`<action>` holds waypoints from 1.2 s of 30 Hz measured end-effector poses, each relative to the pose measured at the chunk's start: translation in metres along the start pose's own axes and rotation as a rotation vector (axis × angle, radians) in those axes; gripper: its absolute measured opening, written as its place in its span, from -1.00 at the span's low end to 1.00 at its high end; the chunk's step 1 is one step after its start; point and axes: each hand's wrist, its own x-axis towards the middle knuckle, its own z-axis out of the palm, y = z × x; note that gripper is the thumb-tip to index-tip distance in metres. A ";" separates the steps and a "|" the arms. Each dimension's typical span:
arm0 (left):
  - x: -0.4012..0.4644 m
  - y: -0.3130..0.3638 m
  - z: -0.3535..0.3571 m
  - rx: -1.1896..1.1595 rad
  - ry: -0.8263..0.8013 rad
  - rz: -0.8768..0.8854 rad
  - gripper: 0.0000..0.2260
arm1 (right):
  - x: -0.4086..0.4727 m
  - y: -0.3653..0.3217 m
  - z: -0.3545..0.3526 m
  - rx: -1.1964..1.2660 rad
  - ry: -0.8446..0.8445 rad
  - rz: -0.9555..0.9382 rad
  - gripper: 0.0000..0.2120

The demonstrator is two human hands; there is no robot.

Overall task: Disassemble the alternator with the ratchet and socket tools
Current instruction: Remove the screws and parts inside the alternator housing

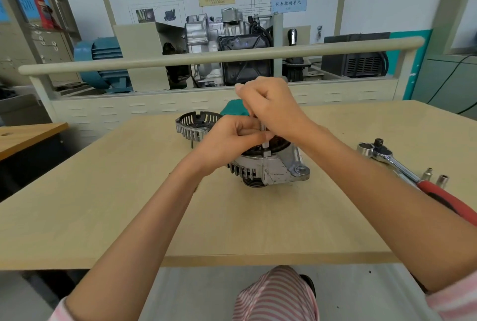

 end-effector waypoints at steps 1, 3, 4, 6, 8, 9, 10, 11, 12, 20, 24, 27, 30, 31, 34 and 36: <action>0.000 0.000 0.000 -0.012 0.013 -0.003 -0.87 | -0.001 0.000 0.000 0.032 0.025 0.001 -0.54; 0.001 -0.001 0.001 -0.004 0.059 -0.010 -0.76 | -0.002 0.000 0.003 -0.120 0.039 -0.024 -0.58; 0.001 -0.001 0.002 0.015 0.093 -0.017 -0.71 | -0.003 -0.001 0.004 -0.334 0.031 -0.024 -0.63; 0.004 -0.003 0.004 0.077 0.165 -0.044 -0.71 | -0.007 -0.003 0.012 -0.808 0.090 0.041 -0.77; 0.006 -0.006 0.005 0.096 0.208 -0.052 -0.68 | -0.009 -0.009 0.019 -1.021 0.139 0.165 -0.74; 0.005 -0.006 0.005 0.098 0.214 -0.048 -0.69 | -0.009 -0.012 0.020 -1.025 0.145 0.175 -0.71; 0.004 -0.006 0.005 0.103 0.210 -0.042 -0.75 | -0.008 -0.011 0.021 -1.005 0.140 0.142 -0.69; 0.004 -0.005 0.005 0.104 0.197 -0.037 -0.85 | -0.007 -0.010 0.020 -0.959 0.133 0.093 -0.69; 0.003 -0.003 0.004 0.101 0.183 -0.034 -0.92 | -0.005 -0.008 0.017 -0.870 0.122 0.043 -0.69; -0.003 -0.002 0.003 -0.009 0.057 0.015 -0.81 | -0.003 -0.002 0.004 -0.062 0.132 -0.001 -0.53; 0.002 -0.005 0.003 0.042 0.177 -0.016 -0.70 | -0.009 -0.010 0.018 -0.878 0.120 0.059 -0.74; 0.005 -0.006 0.004 0.056 0.201 -0.036 -0.78 | -0.006 -0.019 0.023 -1.010 0.126 0.199 -0.74; 0.002 -0.006 0.003 0.055 0.156 -0.020 -0.87 | -0.003 -0.014 0.018 -0.839 0.142 0.119 -0.67; 0.001 -0.006 0.002 0.036 0.128 -0.011 -0.84 | -0.003 -0.012 0.014 -0.719 0.146 0.084 -0.63; -0.002 -0.004 0.000 -0.001 0.029 0.020 -0.72 | -0.004 -0.007 0.004 -0.224 0.121 0.004 -0.50; 0.000 -0.005 0.002 -0.041 0.021 0.008 -0.86 | -0.003 0.000 -0.002 0.031 0.079 -0.001 -0.52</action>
